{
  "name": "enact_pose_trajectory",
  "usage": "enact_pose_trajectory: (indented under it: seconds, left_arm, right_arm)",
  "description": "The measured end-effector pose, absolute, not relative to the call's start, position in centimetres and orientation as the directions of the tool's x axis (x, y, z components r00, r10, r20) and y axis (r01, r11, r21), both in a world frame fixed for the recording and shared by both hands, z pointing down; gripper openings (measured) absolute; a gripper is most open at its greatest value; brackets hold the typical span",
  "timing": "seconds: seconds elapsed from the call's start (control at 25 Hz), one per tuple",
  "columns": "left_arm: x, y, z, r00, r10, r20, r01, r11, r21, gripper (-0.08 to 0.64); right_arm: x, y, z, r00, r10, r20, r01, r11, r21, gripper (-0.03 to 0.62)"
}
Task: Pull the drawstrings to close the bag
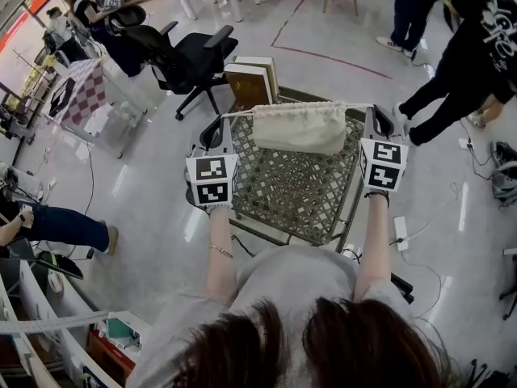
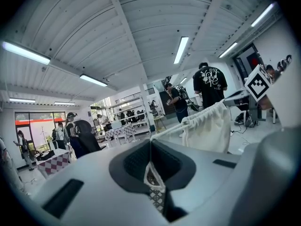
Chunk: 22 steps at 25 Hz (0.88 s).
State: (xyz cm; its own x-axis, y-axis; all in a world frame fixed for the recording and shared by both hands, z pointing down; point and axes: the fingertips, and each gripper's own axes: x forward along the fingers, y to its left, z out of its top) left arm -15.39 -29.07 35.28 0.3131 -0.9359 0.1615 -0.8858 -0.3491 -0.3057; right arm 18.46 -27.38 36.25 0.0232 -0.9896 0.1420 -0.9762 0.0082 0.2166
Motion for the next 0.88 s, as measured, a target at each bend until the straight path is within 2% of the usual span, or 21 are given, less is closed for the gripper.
enact_pose_trajectory:
  seconds: [0.88]
  left_arm:
    - [-15.0,-27.5,35.1,0.298,-0.944,0.143,-0.902,-0.327,-0.281,0.028]
  right_arm:
    - [20.5,-26.9,36.9,0.058,-0.988,0.143,-0.982,-0.031,0.184,0.025]
